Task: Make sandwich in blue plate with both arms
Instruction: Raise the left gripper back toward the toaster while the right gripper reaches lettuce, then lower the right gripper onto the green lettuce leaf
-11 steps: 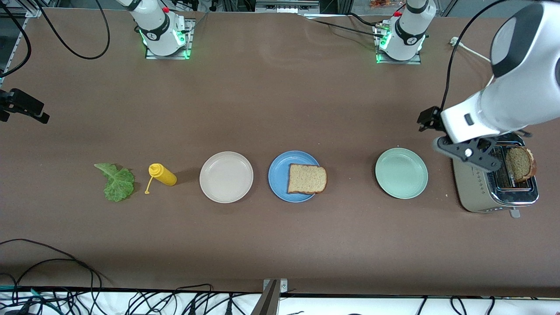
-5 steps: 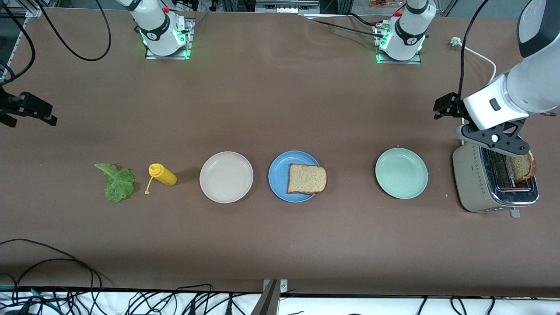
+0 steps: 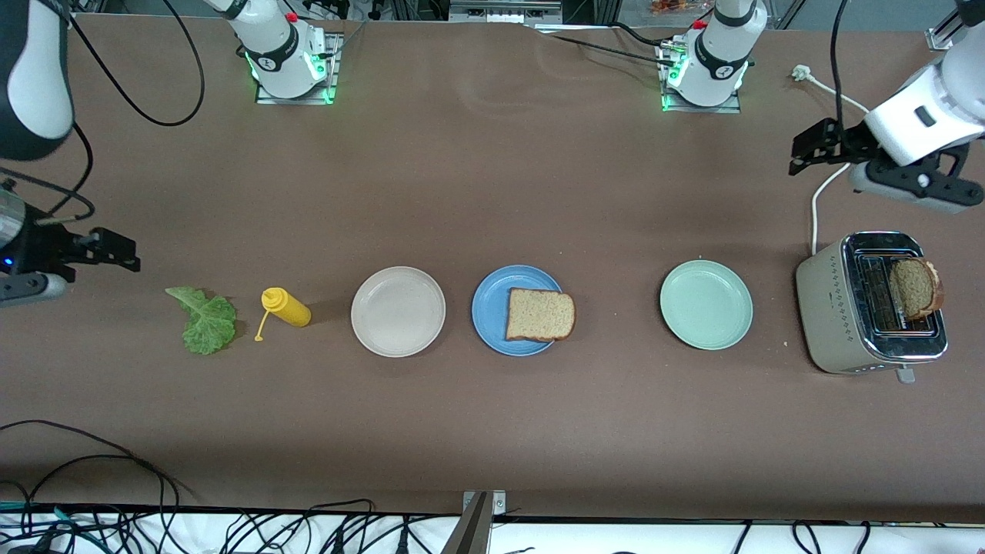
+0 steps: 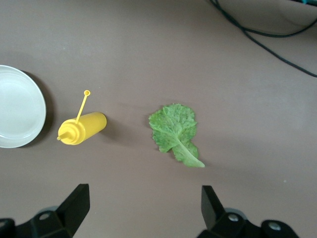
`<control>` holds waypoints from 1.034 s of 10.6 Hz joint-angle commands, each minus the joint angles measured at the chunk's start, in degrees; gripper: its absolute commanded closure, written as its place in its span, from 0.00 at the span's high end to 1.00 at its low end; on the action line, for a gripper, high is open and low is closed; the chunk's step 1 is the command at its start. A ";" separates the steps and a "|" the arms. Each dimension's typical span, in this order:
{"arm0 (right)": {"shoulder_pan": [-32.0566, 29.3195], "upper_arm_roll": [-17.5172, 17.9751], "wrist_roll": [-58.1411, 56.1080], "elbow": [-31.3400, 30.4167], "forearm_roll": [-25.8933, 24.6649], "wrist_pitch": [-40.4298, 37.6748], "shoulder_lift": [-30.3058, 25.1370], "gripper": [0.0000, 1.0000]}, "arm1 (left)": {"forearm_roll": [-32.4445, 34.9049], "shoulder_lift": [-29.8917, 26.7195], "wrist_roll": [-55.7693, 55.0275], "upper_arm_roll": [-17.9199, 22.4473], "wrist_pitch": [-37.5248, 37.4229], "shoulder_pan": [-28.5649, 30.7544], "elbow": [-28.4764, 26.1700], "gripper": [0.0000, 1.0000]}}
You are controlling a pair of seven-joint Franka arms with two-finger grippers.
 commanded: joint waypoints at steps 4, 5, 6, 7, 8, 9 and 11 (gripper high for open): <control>-2.77 -0.15 -9.75 1.26 5.75 8.58 9.54 1.00 | -0.86 -2.75 -0.42 -1.14 -3.86 2.84 -0.80 1.00; -3.39 -0.15 -10.64 2.66 6.20 8.76 11.38 1.00 | -0.86 -2.57 -0.42 -1.40 -4.03 2.31 -0.44 1.00; -3.92 -0.06 -11.35 4.15 6.21 8.76 13.22 1.00 | -0.16 -2.57 -0.42 -1.41 -4.12 1.61 -0.26 1.00; -4.01 -0.06 -11.79 4.34 6.21 8.85 14.72 1.00 | 0.02 -1.96 -0.51 -1.23 -4.21 1.26 0.44 1.00; -4.01 -0.06 -11.97 4.34 6.21 8.94 16.04 1.00 | 0.02 -1.52 -0.60 -1.23 -4.21 1.16 0.96 1.00; -4.10 -0.06 -12.93 4.34 6.21 9.20 17.19 1.00 | 0.11 -1.17 -1.03 -1.49 -4.12 1.08 1.06 1.00; -4.01 -0.15 -14.60 3.73 6.29 10.34 19.13 1.00 | 0.11 -0.90 -2.18 -2.19 -4.21 1.07 1.67 1.00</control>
